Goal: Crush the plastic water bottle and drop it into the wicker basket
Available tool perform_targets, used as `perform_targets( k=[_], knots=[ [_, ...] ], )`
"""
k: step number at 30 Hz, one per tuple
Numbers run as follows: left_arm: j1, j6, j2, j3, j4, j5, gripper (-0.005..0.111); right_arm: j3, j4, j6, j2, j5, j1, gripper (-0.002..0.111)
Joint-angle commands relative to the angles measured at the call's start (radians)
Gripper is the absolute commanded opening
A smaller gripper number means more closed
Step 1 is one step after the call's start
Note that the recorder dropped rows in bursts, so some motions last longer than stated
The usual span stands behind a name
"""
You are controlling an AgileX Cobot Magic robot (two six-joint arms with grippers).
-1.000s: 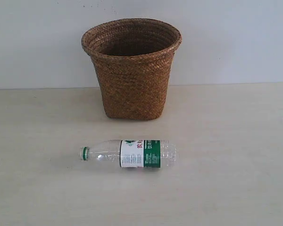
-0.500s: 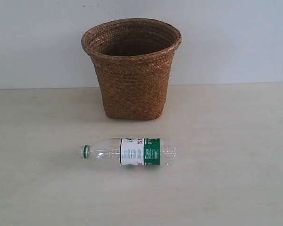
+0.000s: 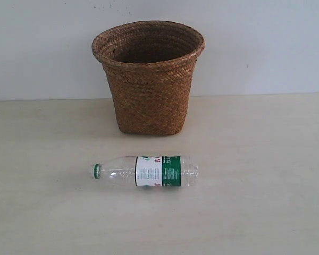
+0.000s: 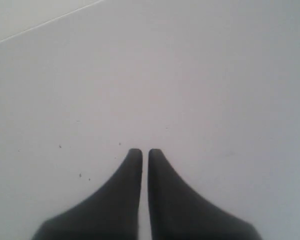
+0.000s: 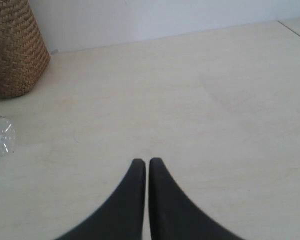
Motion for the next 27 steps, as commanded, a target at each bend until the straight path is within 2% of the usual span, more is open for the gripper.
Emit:
perform_targets(
  k=[1, 5, 10, 18, 20, 23, 27],
  knots=[
    [-0.002, 0.067, 0.130, -0.088, 0.085, -0.018, 0.004, 0.000, -0.003, 0.002, -0.005, -0.004, -0.004, 0.000],
    [-0.002, 0.186, 0.314, -0.223, 0.278, 0.025, 0.004, 0.000, -0.003, 0.002, -0.005, -0.004, -0.004, 0.000],
    [-0.002, 0.196, 0.539, -0.409, 0.575, 0.302, 0.004, 0.000, -0.003, 0.002, -0.005, -0.004, -0.004, 0.000],
    [-0.002, 0.243, 0.895, -0.649, 0.800, 0.692, 0.004, 0.000, -0.003, 0.002, -0.005, -0.004, -0.004, 0.000],
    [-0.002, 0.299, 0.966, -0.705, 0.816, 0.824, 0.004, 0.000, -0.003, 0.002, -0.005, -0.004, -0.004, 0.000],
    [-0.032, 0.481, 1.070, -0.780, 0.772, 0.978, 0.004, 0.000, -0.003, 0.002, -0.005, -0.004, -0.004, 0.000],
    [-0.101, 0.980, 1.206, -0.859, 0.510, 1.115, 0.004, 0.000, -0.003, 0.002, -0.005, -0.009, -0.004, 0.000]
  ],
)
